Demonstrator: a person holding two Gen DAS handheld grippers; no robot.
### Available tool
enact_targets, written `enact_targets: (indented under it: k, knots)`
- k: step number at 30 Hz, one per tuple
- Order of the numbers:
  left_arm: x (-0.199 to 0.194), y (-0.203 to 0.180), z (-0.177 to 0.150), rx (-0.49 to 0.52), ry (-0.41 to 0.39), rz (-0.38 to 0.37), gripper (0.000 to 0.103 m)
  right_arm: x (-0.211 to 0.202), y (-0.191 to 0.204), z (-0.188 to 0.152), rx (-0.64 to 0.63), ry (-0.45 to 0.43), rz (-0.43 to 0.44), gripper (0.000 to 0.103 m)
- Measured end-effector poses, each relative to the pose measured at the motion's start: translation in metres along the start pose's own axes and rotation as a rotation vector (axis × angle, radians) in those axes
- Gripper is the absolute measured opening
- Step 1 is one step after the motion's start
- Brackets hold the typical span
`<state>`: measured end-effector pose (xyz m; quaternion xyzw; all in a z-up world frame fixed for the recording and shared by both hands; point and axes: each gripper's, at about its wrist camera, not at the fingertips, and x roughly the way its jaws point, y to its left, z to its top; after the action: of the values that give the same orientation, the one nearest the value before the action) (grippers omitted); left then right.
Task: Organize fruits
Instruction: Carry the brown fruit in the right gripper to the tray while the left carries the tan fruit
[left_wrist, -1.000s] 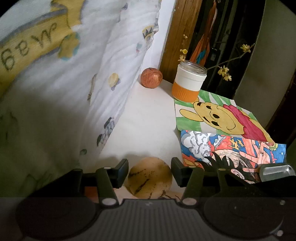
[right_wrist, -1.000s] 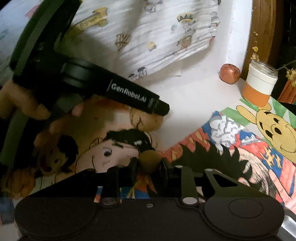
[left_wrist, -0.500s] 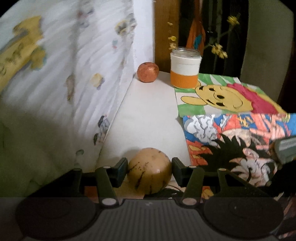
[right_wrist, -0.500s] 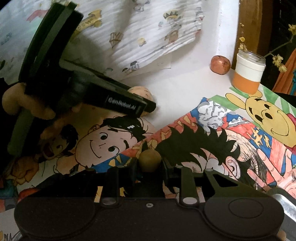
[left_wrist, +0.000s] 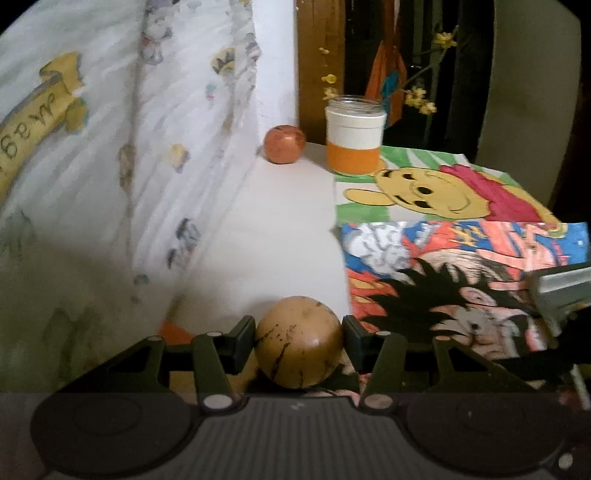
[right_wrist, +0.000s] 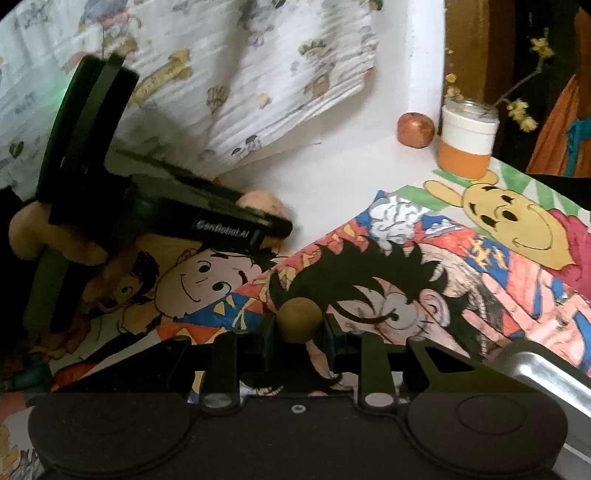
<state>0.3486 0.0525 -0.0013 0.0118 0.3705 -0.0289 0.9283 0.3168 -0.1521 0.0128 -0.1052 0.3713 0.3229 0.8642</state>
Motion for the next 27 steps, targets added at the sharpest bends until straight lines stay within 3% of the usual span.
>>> enact_targets:
  k: [12,27]
  knots:
    - [-0.034,-0.027,-0.003,-0.057,-0.033,-0.129,0.055,-0.053,-0.018,-0.019,0.072,-0.072,-0.046,0.029]
    - [-0.059,-0.092,-0.002,-0.106,-0.116,-0.248,0.055,-0.127,-0.068,-0.056,0.175,-0.201,-0.181,0.029]
